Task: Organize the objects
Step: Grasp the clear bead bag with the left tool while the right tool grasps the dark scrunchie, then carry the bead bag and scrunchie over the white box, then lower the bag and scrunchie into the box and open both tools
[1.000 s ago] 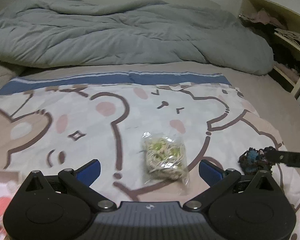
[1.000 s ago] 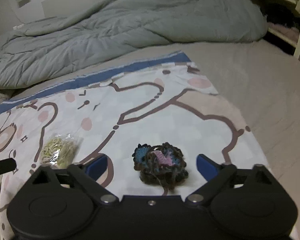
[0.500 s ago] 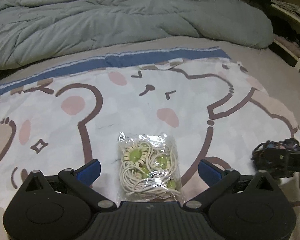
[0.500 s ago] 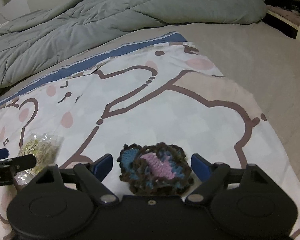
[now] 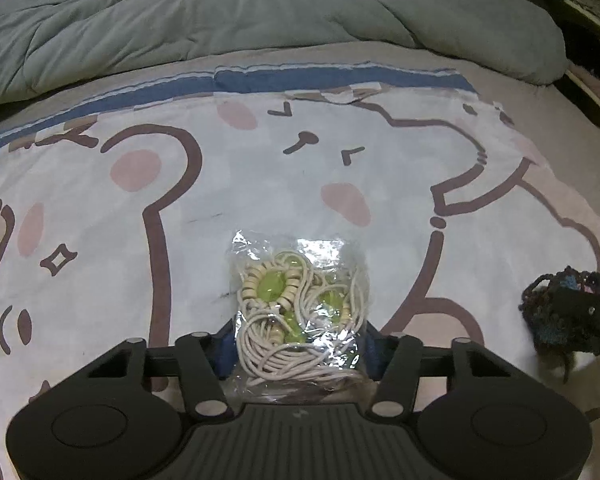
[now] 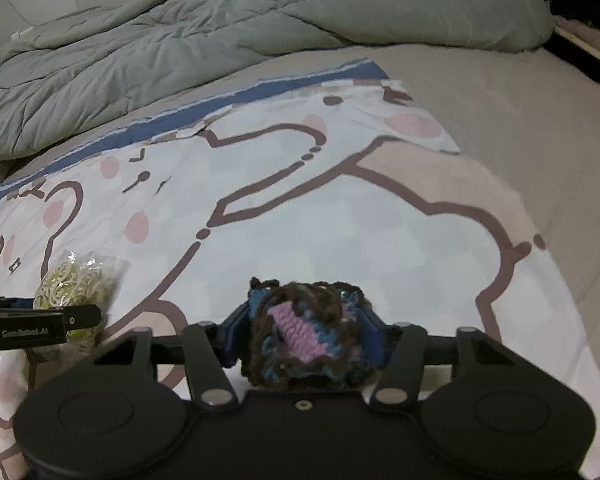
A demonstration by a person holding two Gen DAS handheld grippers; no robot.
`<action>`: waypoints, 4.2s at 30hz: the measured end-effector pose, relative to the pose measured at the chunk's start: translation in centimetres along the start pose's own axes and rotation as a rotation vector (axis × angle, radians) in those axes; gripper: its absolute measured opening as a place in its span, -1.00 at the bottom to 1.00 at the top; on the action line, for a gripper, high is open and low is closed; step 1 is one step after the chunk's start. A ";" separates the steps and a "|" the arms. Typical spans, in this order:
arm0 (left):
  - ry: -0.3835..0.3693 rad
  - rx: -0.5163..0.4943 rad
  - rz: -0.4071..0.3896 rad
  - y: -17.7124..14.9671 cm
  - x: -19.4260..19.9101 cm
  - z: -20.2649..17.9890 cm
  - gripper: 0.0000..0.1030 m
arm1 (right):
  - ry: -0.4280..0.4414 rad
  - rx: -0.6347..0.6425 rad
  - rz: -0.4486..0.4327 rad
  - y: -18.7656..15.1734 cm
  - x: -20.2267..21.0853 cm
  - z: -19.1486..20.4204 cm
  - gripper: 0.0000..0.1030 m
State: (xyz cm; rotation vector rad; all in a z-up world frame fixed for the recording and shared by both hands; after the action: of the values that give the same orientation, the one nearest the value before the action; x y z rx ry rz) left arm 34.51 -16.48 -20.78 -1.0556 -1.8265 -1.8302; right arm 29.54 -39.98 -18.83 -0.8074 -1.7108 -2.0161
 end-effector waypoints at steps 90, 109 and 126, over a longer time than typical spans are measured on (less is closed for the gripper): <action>0.371 0.193 -0.190 -9.8 30.9 36.8 0.03 | 0.541 0.183 0.003 -8.8 16.3 44.6 0.03; 0.367 0.193 -0.166 -10.5 28.7 40.2 0.42 | 0.619 0.185 0.067 -11.6 15.1 50.6 0.16; 0.369 0.198 -0.168 -10.5 30.0 38.8 0.42 | 0.601 0.182 0.062 -11.2 15.7 49.3 0.19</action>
State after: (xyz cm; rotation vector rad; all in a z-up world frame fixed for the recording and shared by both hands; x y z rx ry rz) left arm 17.19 29.66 -11.20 -0.4690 -1.8611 -1.7470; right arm 19.63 11.66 -12.56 -0.1591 -1.4579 -1.7809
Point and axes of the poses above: each gripper's, at about its wrist camera, not at the fingertips, and x roughly against the way its jaws point, z to its left, y to its top, the point moved 6 cm from there along -x, roughly the way its jaws point, and after that the axes turned 14 degrees about -z, right-handed, at the moved point
